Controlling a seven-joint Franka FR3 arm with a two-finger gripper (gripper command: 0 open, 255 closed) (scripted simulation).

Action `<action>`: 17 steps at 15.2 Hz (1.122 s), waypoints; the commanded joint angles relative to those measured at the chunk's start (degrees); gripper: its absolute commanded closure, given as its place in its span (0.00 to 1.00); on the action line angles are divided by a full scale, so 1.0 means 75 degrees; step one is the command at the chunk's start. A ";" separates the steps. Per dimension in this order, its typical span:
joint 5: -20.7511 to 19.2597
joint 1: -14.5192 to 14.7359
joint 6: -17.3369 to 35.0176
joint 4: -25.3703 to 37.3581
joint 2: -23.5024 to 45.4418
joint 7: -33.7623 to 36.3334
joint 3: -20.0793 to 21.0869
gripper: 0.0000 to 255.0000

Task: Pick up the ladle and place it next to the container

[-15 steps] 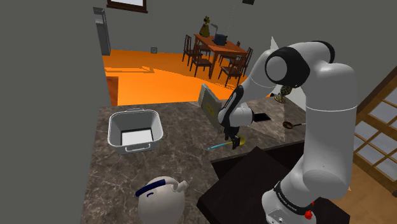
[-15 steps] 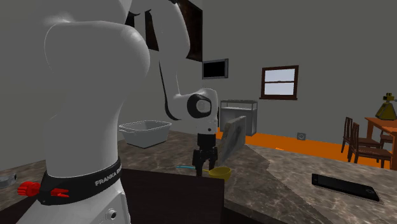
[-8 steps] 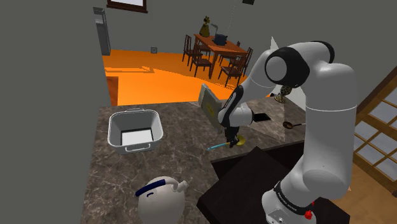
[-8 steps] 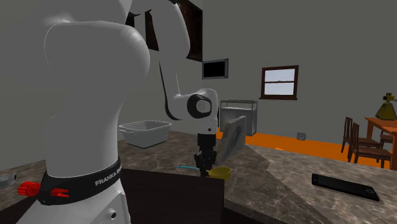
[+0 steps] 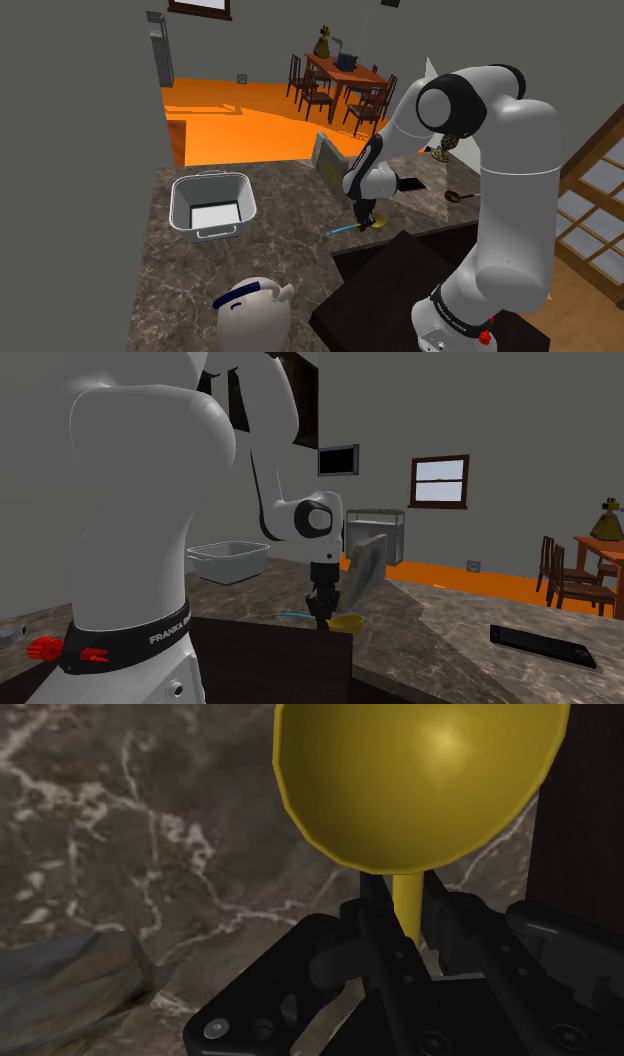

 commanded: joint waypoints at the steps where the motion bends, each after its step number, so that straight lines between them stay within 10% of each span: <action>1: -0.0075 0.0075 -0.0078 -0.0053 -0.0115 0.0049 -0.0090 1.00; 17: -0.1715 0.1142 -0.1458 -0.0500 -0.2071 0.1124 -0.1526 1.00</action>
